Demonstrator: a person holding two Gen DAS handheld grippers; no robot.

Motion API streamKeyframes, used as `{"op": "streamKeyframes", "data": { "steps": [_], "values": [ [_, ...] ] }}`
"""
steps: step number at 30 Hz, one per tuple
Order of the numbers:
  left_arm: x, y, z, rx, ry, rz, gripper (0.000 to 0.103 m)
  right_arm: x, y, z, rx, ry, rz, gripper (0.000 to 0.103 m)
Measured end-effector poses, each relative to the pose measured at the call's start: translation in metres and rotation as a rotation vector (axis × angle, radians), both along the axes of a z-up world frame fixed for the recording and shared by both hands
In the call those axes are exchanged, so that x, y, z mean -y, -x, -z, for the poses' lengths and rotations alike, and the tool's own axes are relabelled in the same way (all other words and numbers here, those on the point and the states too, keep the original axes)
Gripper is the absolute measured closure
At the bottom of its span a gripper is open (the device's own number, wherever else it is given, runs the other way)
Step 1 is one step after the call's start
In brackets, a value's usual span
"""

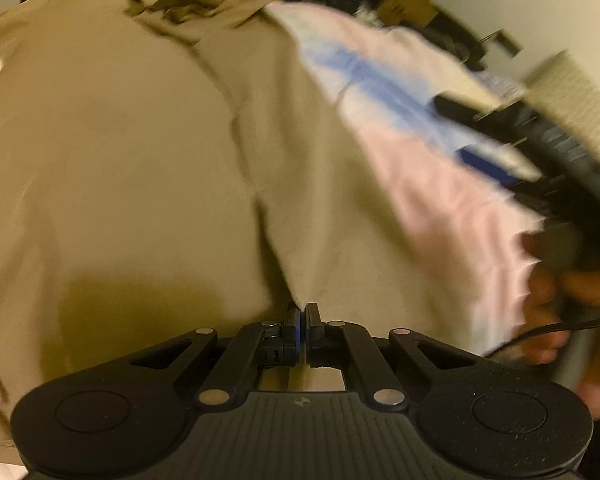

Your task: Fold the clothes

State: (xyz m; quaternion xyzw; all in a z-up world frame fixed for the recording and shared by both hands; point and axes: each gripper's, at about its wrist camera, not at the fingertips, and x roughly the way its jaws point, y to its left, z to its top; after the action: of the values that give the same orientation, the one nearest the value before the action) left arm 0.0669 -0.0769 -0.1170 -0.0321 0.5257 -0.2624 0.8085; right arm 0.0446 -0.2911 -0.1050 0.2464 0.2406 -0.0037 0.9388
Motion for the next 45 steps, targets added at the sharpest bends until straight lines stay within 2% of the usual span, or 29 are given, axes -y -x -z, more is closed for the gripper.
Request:
{"op": "streamKeyframes", "data": {
  "steps": [3, 6, 7, 8, 11, 13, 14, 17, 20, 25, 30, 32, 33, 34, 35, 36, 40, 43, 45],
  "values": [
    [-0.002, -0.002, 0.008, -0.028, 0.000, -0.007, 0.095, -0.005, 0.001, -0.001, 0.003, 0.027, -0.007, 0.018],
    [-0.005, 0.002, -0.005, -0.002, 0.024, 0.006, 0.075, -0.010, 0.002, -0.003, 0.013, 0.055, -0.011, 0.018],
    [-0.006, 0.003, -0.009, 0.007, 0.032, 0.011, 0.065, -0.011, 0.003, -0.004, 0.021, 0.064, -0.009, 0.018],
    [-0.006, 0.004, -0.015, 0.024, 0.037, 0.007, 0.058, -0.012, 0.004, -0.006, 0.032, 0.074, -0.006, 0.018],
    [-0.004, 0.000, -0.035, 0.089, 0.022, 0.005, 0.045, -0.017, 0.001, -0.012, 0.069, 0.109, 0.012, 0.018],
    [-0.001, -0.009, -0.048, 0.164, -0.014, 0.004, 0.036, -0.018, -0.009, -0.019, 0.091, 0.129, 0.032, 0.018],
    [0.001, -0.016, -0.054, 0.208, -0.038, 0.000, 0.035, -0.016, -0.016, -0.023, 0.102, 0.127, 0.045, 0.018],
    [0.011, -0.051, -0.063, 0.302, -0.098, 0.013, 0.035, -0.009, -0.034, -0.031, 0.137, 0.082, 0.087, 0.018],
    [0.029, -0.099, -0.065, 0.384, -0.157, 0.020, 0.035, 0.003, -0.046, -0.017, 0.119, 0.037, 0.113, 0.019],
    [0.060, -0.194, -0.042, 0.572, -0.324, 0.029, 0.035, 0.024, -0.068, 0.022, 0.000, 0.038, 0.163, 0.018],
    [0.078, -0.268, -0.007, 0.703, -0.506, 0.006, 0.035, 0.034, -0.093, 0.050, -0.041, 0.026, 0.184, 0.018],
    [0.084, -0.286, 0.007, 0.762, -0.589, 0.036, 0.036, 0.035, -0.102, 0.058, -0.050, 0.032, 0.181, 0.018],
    [0.087, -0.294, 0.014, 0.759, -0.604, 0.042, 0.040, 0.036, -0.105, 0.062, -0.055, 0.032, 0.181, 0.018],
    [0.090, -0.303, 0.020, 0.753, -0.617, 0.048, 0.065, 0.037, -0.106, 0.064, -0.051, 0.028, 0.186, 0.018],
    [0.087, -0.314, 0.021, 0.718, -0.594, 0.024, 0.099, 0.039, -0.106, 0.065, -0.042, 0.022, 0.193, 0.018],
    [0.083, -0.326, 0.017, 0.674, -0.541, -0.010, 0.100, 0.041, -0.107, 0.065, -0.035, 0.019, 0.198, 0.018],
    [0.061, -0.355, -0.017, 0.625, -0.359, -0.088, 0.101, 0.048, -0.111, 0.070, -0.028, -0.004, 0.220, 0.018],
    [0.026, -0.391, -0.039, 0.494, -0.182, -0.270, 0.101, 0.050, -0.112, 0.073, -0.036, -0.020, 0.224, 0.018],
    [0.003, -0.413, -0.040, 0.442, -0.140, -0.409, 0.101, 0.048, -0.113, 0.074, -0.041, -0.021, 0.221, 0.018]
  ]
}}
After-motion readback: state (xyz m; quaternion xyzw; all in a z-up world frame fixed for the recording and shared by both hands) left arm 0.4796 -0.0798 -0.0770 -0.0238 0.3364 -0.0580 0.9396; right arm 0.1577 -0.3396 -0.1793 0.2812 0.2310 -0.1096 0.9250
